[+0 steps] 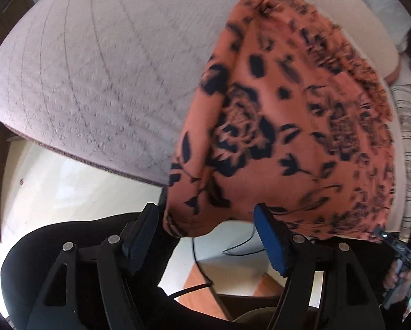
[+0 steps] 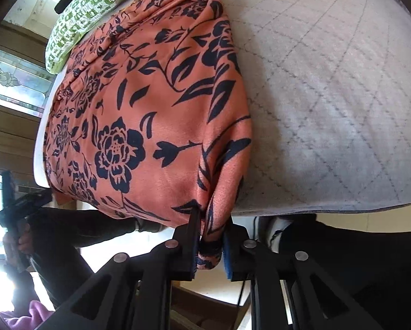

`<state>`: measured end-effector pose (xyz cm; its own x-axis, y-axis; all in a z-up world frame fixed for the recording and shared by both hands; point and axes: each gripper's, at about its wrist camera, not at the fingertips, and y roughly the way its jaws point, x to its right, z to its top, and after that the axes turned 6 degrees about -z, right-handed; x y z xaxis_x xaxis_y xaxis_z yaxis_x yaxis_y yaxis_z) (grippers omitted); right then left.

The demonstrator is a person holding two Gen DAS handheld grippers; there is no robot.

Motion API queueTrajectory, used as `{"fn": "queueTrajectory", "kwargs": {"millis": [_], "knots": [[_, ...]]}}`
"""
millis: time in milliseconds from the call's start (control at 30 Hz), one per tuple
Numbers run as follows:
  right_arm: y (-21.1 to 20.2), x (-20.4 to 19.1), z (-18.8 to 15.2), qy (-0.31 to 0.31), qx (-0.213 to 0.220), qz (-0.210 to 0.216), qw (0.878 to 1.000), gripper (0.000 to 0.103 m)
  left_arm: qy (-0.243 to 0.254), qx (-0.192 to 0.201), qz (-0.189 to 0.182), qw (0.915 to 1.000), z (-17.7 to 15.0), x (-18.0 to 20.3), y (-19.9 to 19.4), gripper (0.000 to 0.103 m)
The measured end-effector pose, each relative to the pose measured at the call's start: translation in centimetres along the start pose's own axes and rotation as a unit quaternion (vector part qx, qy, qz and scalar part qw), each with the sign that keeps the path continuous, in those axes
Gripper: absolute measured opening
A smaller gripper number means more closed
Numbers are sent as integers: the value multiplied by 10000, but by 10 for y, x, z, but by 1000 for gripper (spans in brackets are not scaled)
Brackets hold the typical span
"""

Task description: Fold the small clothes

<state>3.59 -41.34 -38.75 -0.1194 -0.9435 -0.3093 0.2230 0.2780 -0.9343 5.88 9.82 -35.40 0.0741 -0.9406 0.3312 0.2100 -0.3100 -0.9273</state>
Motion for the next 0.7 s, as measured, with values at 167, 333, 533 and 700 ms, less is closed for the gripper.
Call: {"fn": "queueTrajectory", "kwargs": {"millis": [167, 333, 533, 700], "knots": [[3, -9, -1, -14, 70, -47, 10000, 12, 157, 135, 292, 9994, 22, 3, 2, 71], [-12, -13, -1, -208, 97, 19, 9997, 9, 94, -112, 32, 9999, 28, 0, 16, 8], [-63, -34, 11, -483, 432, 582, 9962, 7, 394, 143, -464, 9980, 35, 26, -15, 7], [-112, -41, 55, -452, 1048, 1006, 9884, 7, 735, 583, -1285, 9873, 86, 55, -68, 7]]}}
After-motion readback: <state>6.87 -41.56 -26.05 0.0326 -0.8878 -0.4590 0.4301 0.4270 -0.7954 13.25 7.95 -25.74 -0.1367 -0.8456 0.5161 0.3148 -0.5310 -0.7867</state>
